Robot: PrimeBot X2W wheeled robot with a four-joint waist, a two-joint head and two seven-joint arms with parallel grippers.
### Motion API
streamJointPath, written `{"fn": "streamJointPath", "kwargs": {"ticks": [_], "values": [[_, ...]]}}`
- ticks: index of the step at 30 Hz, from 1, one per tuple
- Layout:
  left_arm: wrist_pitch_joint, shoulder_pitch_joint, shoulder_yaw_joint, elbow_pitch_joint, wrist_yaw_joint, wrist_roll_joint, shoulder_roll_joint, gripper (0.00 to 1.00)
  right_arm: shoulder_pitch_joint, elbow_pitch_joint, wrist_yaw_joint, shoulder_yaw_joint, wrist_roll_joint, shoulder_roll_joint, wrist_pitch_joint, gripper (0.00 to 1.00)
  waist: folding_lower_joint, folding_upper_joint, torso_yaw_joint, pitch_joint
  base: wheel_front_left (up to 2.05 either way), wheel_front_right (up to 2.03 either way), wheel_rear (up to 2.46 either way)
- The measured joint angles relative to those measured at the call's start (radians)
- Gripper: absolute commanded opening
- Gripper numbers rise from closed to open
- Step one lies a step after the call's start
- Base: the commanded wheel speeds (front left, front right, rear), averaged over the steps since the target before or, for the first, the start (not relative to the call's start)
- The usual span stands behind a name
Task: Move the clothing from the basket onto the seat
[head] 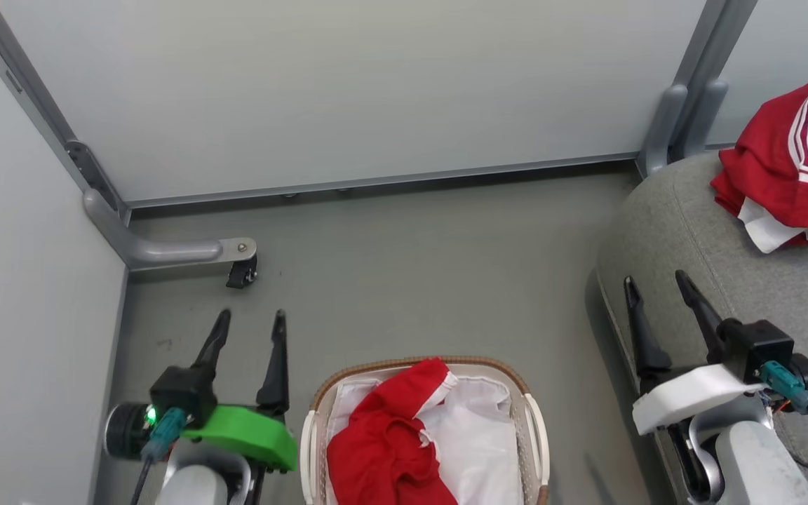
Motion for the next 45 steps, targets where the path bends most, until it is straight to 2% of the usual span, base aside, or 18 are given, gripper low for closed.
{"fn": "streamJointPath", "kwargs": {"ticks": [8, 20, 30, 40, 45], "values": [[0.000, -0.211, -0.109, 0.120, -0.024, 0.072, 0.008, 1.00, -0.108, -0.046, 0.000, -0.018, -0.044, 0.000, 0.000, 1.00, 0.0000, 0.0000, -0.023, 0.110, 0.00, 0.00, 0.00], [0.001, -0.394, -0.305, 0.495, -0.029, 0.053, -0.002, 1.00, -0.256, -0.097, 0.000, 0.016, -0.020, -0.001, 0.000, 1.00, 0.0001, 0.0000, -0.106, 0.339, 0.00, 0.00, 0.00], [0.029, -0.474, -0.467, 0.697, -0.030, 0.002, -0.004, 1.00, -0.324, -0.132, 0.000, 0.040, 0.059, -0.002, 0.000, 1.00, 0.0001, 0.0000, -0.209, 0.527, 0.00, 0.00, 0.00], [0.039, -0.572, -0.487, 0.848, -0.020, -0.009, -0.004, 1.00, -0.382, -0.168, 0.000, 0.087, 0.118, -0.002, 0.000, 1.00, 0.0002, 0.0000, -0.303, 0.703, 0.00, 0.00, 0.00], [0.040, -0.605, -0.470, 0.889, -0.007, -0.028, 0.017, 1.00, -0.398, -0.181, 0.000, 0.105, 0.141, -0.002, 0.000, 1.00, 0.0002, 0.0000, -0.346, 0.775, 0.00, 0.00, 0.00]]}}
